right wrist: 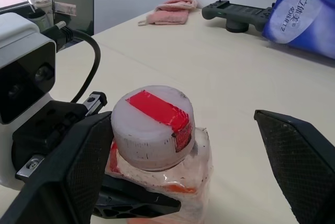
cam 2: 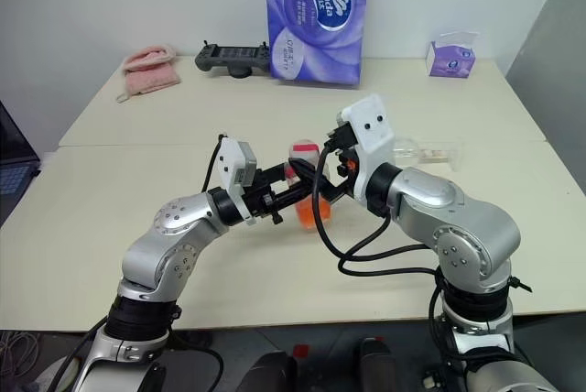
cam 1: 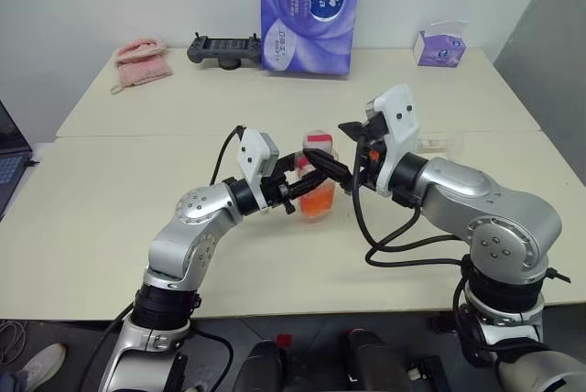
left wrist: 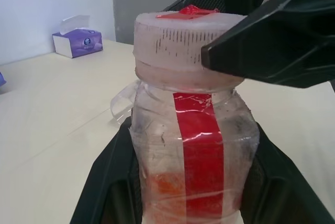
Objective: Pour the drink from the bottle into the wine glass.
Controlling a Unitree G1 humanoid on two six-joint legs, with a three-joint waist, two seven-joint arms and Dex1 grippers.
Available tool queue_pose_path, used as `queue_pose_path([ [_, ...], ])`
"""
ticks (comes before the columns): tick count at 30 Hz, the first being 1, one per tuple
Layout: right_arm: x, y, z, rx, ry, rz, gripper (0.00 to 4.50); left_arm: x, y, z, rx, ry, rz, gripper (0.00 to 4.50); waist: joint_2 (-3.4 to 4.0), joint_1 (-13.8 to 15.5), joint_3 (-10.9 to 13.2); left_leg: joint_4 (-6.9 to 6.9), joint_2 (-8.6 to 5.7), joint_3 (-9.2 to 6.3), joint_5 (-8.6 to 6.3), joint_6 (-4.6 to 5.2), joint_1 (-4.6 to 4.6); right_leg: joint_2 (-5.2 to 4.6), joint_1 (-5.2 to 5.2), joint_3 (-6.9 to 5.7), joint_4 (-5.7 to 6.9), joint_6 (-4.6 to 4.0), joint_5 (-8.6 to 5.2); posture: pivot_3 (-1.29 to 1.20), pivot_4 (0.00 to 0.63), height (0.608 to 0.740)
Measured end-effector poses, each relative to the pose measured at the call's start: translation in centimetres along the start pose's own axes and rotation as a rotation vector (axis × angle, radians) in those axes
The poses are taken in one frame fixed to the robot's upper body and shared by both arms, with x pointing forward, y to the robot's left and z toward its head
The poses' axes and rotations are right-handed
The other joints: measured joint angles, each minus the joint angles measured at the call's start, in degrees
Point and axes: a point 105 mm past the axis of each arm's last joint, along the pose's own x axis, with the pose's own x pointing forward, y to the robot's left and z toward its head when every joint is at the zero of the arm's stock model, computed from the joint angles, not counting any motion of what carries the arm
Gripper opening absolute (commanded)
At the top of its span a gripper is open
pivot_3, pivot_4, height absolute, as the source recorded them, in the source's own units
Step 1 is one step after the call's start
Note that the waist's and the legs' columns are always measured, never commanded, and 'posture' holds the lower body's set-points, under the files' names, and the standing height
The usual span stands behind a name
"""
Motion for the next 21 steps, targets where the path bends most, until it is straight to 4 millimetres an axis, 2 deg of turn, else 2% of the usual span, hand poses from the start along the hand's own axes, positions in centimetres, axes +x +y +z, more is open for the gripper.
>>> queue_pose_path([
  [2,0.1,0.3,0.0,0.0,0.0,0.01,3.59,0.0,0.0,0.0,0.0,0.0,0.004,1.79,0.0,0.0,0.0,0.0,0.0,0.0,0.0,0.0,0.0,0.0,0.0,0.01,0.0,0.0,0.0,0.0,0.15,0.74],
  [7,0.4,1.0,0.0,0.0,0.001,0.047,1.87,-0.1,0.2,-0.1,0.0,0.002,0.017,1.79,0.0,-0.01,0.0,0.0,0.0,0.0,0.0,0.0,0.0,0.0,0.0,0.01,-0.01,0.0,0.0,0.0,0.15,0.74],
  [10,0.6,0.7,0.1,0.002,0.003,0.079,1.84,0.0,0.3,-0.1,0.002,0.003,0.025,1.79,0.0,-0.01,0.0,0.01,-0.01,0.01,0.0,0.0,0.0,0.0,0.01,0.01,-0.02,0.0,0.0,0.0,0.15,0.74],
  [13,0.3,-0.2,0.0,-0.019,0.0,0.205,1.84,0.2,0.0,0.0,-0.001,-0.004,0.013,1.79,0.0,0.0,0.0,0.01,-0.03,0.03,0.0,0.01,0.01,0.0,0.06,0.0,-0.09,0.02,-0.01,0.0,0.15,0.74],
  [18,-1.5,-1.7,0.4,-0.076,0.024,0.54,1.84,1.0,-1.8,0.4,0.004,-0.024,-0.071,1.78,0.0,-0.01,0.02,0.0,-0.03,0.08,-0.01,0.02,0.01,0.0,0.08,0.02,-0.14,0.02,-0.01,0.0,0.15,0.74],
  [21,-0.6,-2.3,1.3,-0.128,0.011,0.694,1.84,1.1,-1.6,1.0,0.016,-0.05,-0.06,1.78,-0.01,-0.72,0.03,-0.01,0.09,0.16,-0.01,0.02,0.19,0.08,0.11,0.04,-0.04,0.01,0.0,0.0,0.15,0.74],
])
